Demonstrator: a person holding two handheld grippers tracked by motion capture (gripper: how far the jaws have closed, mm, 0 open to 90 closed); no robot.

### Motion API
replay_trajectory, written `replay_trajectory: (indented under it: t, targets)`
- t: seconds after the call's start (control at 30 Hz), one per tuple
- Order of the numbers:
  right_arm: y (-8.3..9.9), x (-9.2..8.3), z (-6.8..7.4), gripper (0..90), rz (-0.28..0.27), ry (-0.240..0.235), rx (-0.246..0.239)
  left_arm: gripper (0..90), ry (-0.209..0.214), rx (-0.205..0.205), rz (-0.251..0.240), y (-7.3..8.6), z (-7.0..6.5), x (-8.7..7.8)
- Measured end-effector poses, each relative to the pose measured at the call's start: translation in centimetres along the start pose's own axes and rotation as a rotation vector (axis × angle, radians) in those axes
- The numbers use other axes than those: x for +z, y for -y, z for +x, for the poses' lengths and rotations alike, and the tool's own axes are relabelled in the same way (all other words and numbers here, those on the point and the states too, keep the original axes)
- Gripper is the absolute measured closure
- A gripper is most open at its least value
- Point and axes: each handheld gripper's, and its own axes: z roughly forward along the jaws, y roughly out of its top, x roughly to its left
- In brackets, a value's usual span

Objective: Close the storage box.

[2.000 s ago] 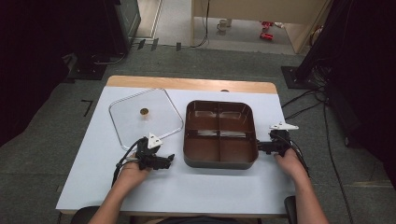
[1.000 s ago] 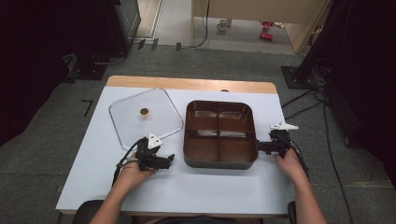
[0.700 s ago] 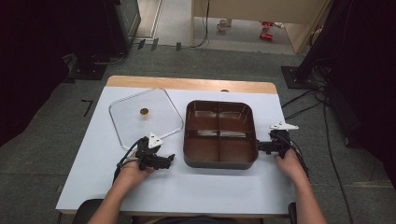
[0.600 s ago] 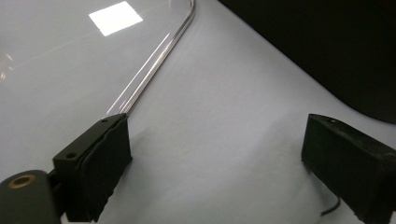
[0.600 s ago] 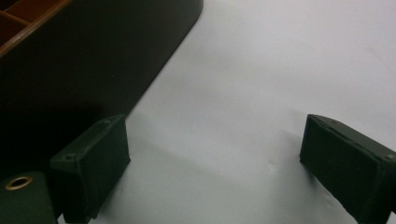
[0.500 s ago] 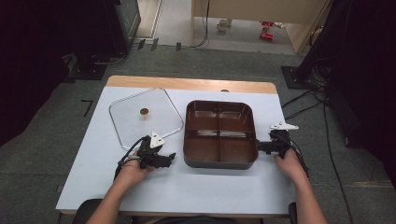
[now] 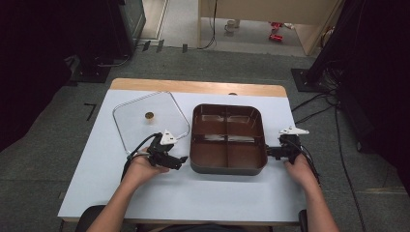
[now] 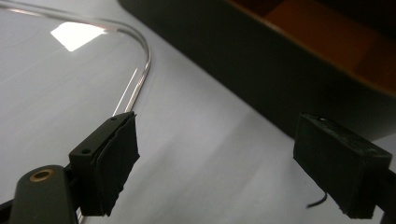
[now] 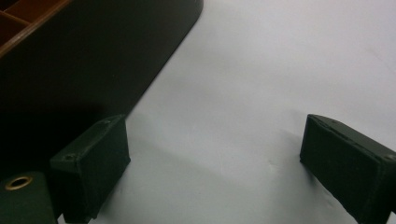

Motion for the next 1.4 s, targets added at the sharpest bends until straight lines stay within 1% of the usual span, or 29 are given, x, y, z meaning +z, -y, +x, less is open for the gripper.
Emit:
replay_trajectory:
  t: [0.03, 0.07, 0.1, 0.2, 0.27, 0.37, 0.5, 0.57, 0.63, 0.73, 0.83, 0.9, 0.97, 1.0, 1.03, 1.07, 1.1, 1.17, 1.23, 1.3, 1.4]
  targets:
    - [0.0, 0.0, 0.0, 7.6, 0.0, 0.0, 0.0, 16.8, 0.016, -0.006, 0.006, -0.3, 0.1, 0.0]
    - [0.0, 0.0, 0.0, 7.7, 0.0, 0.0, 0.0, 20.1, 0.019, -0.002, 0.009, -0.6, 0.2, 0.0]
    - [0.0, 0.0, 0.0, 7.6, 0.0, 0.0, 0.0, 23.3, 0.016, 0.015, 0.008, -0.9, 0.2, 0.0]
    - [0.0, 0.0, 0.0, 7.6, 0.0, 0.0, 0.0, 25.1, 0.021, 0.03, 0.007, -1.3, 0.3, 0.0]
    - [0.0, 0.0, 0.0, 7.6, 0.0, 0.0, 0.0, 25.2, 0.018, 0.029, -0.001, -1.6, 0.6, -0.1]
    - [0.0, 0.0, 0.0, 7.6, 0.0, 0.0, 0.0, 25.4, 0.016, 0.011, -0.027, -2.1, 1.3, -0.4]
    - [0.0, 0.0, 0.0, 7.6, 0.0, 0.0, 0.0, 25.9, 0.01, -0.012, -0.028, -2.6, 2.4, -0.4]
    - [0.0, 0.0, 0.0, 7.7, 0.0, 0.0, 0.0, 26.0, 0.019, -0.03, -0.029, -2.7, 2.9, -0.3]
    - [0.0, 0.0, 0.0, 7.6, 0.0, 0.0, 0.0, 26.3, 0.019, -0.035, -0.021, -2.9, 3.4, -0.2]
    - [0.0, 0.0, 0.0, 7.6, 0.0, 0.0, -0.001, 26.6, 0.022, -0.05, -0.026, -3.2, 3.9, -0.2]
    - [0.0, 0.0, 0.0, 7.6, -0.001, 0.0, 0.0, 32.3, 0.022, -0.055, -0.032, -3.4, 4.3, -0.4]
    - [0.0, 0.0, 0.0, 7.6, -0.001, 0.0, 0.001, 33.0, 0.019, -0.061, -0.021, -3.6, 4.6, -0.4]
    - [0.0, 0.0, 0.0, 7.7, -0.001, 0.0, 0.0, 33.9, 0.018, -0.064, -0.022, -3.8, 5.0, -0.6]
    - [0.0, 0.0, 0.0, 7.6, -0.001, 0.0, 0.0, 35.8, 0.024, -0.077, -0.022, -4.0, 5.4, -0.7]
    - [0.0, 0.0, 0.0, 7.6, -0.001, 0.0, 0.0, 36.4, 0.024, -0.077, -0.022, -4.0, 5.4, -0.7]
    - [0.0, 0.0, 0.0, 7.6, -0.001, 0.0, 0.0, 37.1, 0.025, -0.08, -0.025, -4.2, 5.8, -0.8]
    - [0.0, 0.0, 0.0, 7.6, -0.001, 0.0, 0.0, 37.1, 0.025, -0.08, -0.025, -4.2, 5.8, -0.8]
    - [0.0, 0.0, 0.0, 7.7, -0.001, 0.0, 0.001, 37.4, 0.015, -0.078, -0.023, -4.4, 6.2, -0.8]
    - [0.0, 0.0, 0.0, 7.7, -0.002, 0.0, 0.0, 37.4, -0.008, -0.076, -0.011, -4.6, 6.6, -1.1]
    - [0.0, 0.0, 0.0, 7.7, -0.001, 0.0, 0.001, 37.4, -0.017, -0.071, -0.014, -4.8, 6.9, -1.3]
    - [0.0, 0.0, 0.0, 7.7, -0.002, 0.0, 0.0, 38.6, -0.034, -0.076, -0.013, -5.0, 7.7, -1.5]
